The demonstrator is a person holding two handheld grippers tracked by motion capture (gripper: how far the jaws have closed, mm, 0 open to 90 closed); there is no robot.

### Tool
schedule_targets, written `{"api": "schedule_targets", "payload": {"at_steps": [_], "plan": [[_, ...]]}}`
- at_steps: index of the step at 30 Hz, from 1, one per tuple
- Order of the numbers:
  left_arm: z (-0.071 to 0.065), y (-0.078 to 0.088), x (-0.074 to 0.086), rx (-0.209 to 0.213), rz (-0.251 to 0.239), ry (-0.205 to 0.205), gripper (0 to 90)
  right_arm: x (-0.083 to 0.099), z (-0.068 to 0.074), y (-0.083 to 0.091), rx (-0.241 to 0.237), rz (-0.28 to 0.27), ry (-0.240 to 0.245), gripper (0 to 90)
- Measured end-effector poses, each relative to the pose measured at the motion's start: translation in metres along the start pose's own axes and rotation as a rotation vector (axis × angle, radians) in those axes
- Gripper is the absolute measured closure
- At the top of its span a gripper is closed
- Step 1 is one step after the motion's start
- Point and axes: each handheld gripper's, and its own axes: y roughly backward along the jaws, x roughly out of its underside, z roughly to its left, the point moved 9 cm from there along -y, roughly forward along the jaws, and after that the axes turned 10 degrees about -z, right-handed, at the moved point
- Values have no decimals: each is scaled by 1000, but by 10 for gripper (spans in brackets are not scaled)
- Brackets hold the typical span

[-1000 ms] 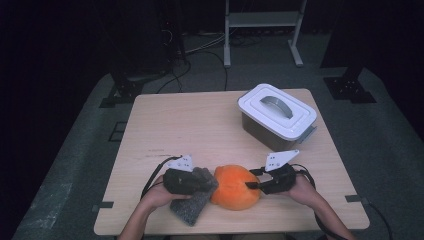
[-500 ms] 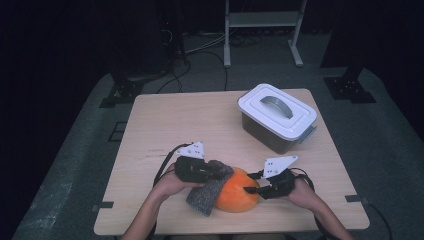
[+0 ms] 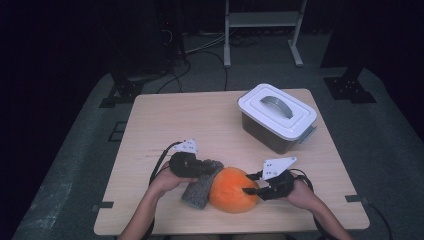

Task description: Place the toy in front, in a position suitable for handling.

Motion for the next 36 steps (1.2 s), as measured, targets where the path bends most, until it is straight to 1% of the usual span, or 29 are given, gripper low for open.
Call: {"api": "schedule_targets", "payload": {"at_steps": [3,4,5,8,11,14,17,18,19,22,23,24,25,27,29,32,35,36], "plan": [[-3,-2,-6,22,-2,-1,784,0,0,0,0,-1,-3,555],[-3,-2,-6,22,-2,-1,787,0,0,0,0,-1,-3,555],[-8,-3,-10,36,0,-17,787,1,-1,1,0,0,-12,555],[-18,-4,-17,54,0,-49,787,1,-2,1,-1,-2,-20,555],[-28,-5,-22,78,7,-75,787,1,-3,0,-2,1,-13,555],[-42,-6,-28,115,8,-113,788,0,-3,-1,-2,4,-8,555],[-55,-8,-32,141,13,-145,787,0,-3,-1,-2,2,-15,553],[-57,-8,-32,145,19,-156,787,0,-3,-1,-3,1,-16,553],[-58,-8,-33,149,16,-156,787,0,-3,-1,-3,0,-17,553],[-59,-7,-32,157,9,-159,787,1,-3,-1,-4,-1,-15,553],[-56,-5,-29,154,7,-154,788,1,-3,-1,-4,-1,-15,553],[-56,-5,-29,154,7,-154,790,1,-3,-1,-4,-1,-15,553],[-49,-2,-20,118,44,-169,792,1,-4,0,-5,-4,-16,553],[-43,3,-13,102,39,-143,792,0,-5,0,-5,-7,-25,553],[-38,9,-6,88,45,-135,792,1,-6,-1,-8,-7,-31,553],[-38,14,1,96,30,-112,792,1,-7,-1,-10,-11,-42,553],[-40,15,1,113,3,-97,792,-1,-7,-2,-8,-10,-44,552],[-42,14,-1,122,-2,-100,792,-1,-7,-3,-6,-8,-48,552]]}}
